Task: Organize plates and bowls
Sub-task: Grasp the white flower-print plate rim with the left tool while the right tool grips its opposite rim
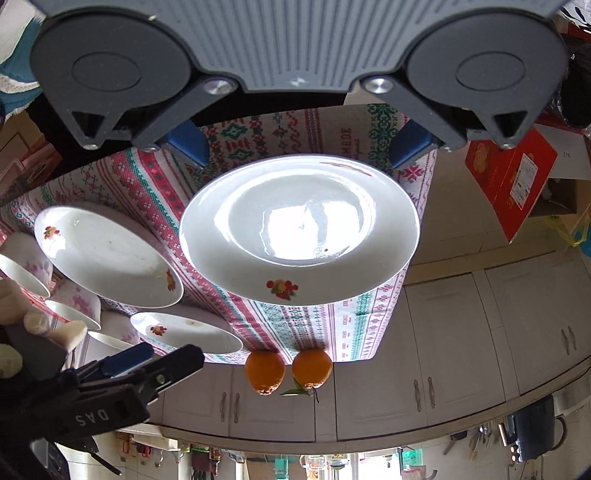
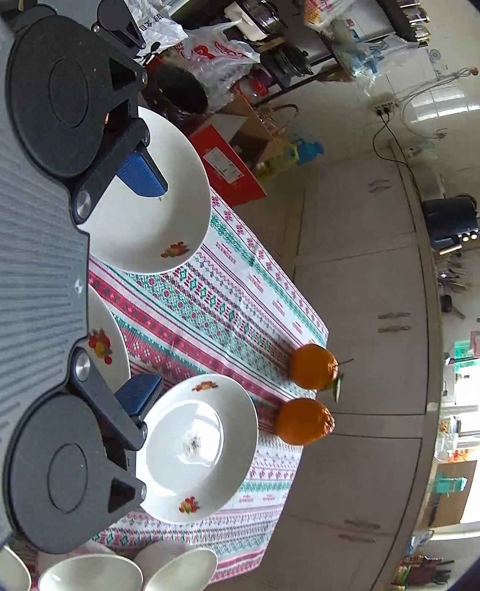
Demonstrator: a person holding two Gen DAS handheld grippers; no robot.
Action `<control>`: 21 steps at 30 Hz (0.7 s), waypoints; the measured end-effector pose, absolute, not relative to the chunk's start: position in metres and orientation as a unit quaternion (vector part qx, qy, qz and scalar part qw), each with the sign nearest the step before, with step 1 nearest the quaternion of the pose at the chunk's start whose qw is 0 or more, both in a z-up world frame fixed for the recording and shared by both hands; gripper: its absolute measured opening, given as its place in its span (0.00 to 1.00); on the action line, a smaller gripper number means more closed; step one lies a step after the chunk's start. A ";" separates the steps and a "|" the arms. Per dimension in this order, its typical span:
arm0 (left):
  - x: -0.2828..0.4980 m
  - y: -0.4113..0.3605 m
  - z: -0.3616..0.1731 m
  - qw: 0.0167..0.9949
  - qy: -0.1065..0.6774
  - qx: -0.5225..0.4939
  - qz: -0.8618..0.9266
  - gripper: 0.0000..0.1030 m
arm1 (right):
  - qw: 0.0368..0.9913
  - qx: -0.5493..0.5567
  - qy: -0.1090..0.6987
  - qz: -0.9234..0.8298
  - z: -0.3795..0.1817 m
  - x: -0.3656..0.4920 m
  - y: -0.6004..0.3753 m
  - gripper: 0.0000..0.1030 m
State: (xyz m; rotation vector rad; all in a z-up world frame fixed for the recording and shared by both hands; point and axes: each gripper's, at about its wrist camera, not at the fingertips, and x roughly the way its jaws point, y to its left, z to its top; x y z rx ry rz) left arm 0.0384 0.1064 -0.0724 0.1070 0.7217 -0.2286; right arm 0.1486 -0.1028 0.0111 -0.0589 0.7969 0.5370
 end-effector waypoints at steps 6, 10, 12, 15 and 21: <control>0.050 0.112 -0.081 0.923 0.360 0.058 -0.122 0.99 | 0.864 -0.046 0.415 0.282 -0.007 0.170 -0.080 1.00; 0.057 0.115 -0.084 0.920 0.367 0.051 -0.126 0.99 | 0.852 -0.060 0.428 0.294 -0.015 0.180 -0.068 1.00; 0.060 0.116 -0.086 0.919 0.369 0.050 -0.128 0.99 | 0.846 -0.064 0.436 0.301 -0.020 0.187 -0.063 1.00; 0.058 0.115 -0.085 0.919 0.366 0.052 -0.137 1.00 | 0.837 -0.068 0.445 0.312 -0.025 0.195 -0.056 1.00; 0.056 0.116 -0.085 0.918 0.361 0.054 -0.152 1.00 | 0.819 -0.075 0.468 0.324 -0.036 0.210 -0.045 1.00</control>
